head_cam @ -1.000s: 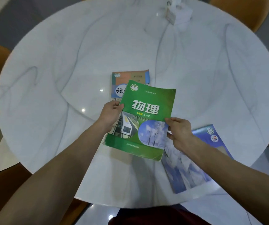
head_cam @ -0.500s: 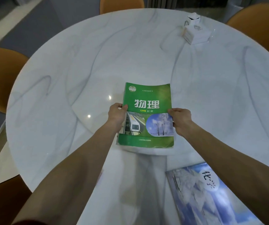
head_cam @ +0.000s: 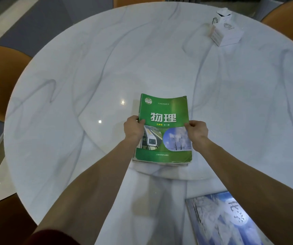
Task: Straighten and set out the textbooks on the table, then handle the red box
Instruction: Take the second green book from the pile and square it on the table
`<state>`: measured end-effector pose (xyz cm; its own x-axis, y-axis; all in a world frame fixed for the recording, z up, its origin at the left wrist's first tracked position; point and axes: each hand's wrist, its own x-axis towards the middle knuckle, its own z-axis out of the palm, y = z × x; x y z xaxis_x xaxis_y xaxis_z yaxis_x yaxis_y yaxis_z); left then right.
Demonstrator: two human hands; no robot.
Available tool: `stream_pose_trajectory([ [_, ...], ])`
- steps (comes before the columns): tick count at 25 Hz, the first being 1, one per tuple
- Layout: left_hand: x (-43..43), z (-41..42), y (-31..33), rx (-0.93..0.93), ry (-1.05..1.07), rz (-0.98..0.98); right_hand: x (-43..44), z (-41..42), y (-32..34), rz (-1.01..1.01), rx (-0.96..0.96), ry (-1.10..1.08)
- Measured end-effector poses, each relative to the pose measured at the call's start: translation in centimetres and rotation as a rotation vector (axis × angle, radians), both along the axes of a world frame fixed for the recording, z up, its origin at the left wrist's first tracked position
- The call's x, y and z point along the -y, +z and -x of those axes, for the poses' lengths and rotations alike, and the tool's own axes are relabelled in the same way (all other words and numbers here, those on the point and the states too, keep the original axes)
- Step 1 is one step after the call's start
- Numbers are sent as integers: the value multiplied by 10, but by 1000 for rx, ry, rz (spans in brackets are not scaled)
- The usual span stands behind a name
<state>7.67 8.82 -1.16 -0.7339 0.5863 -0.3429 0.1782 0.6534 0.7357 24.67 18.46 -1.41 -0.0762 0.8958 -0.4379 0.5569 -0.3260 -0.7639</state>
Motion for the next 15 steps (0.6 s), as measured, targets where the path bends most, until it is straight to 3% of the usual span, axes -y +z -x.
stream_pose_trajectory([
  [7, 4, -3, -11, -351, -181, 250, -2, 3, -7, -128, 205, 177],
  [15, 8, -1, -18, -271, -200, 197, -1, 5, -14, -110, 322, 133],
])
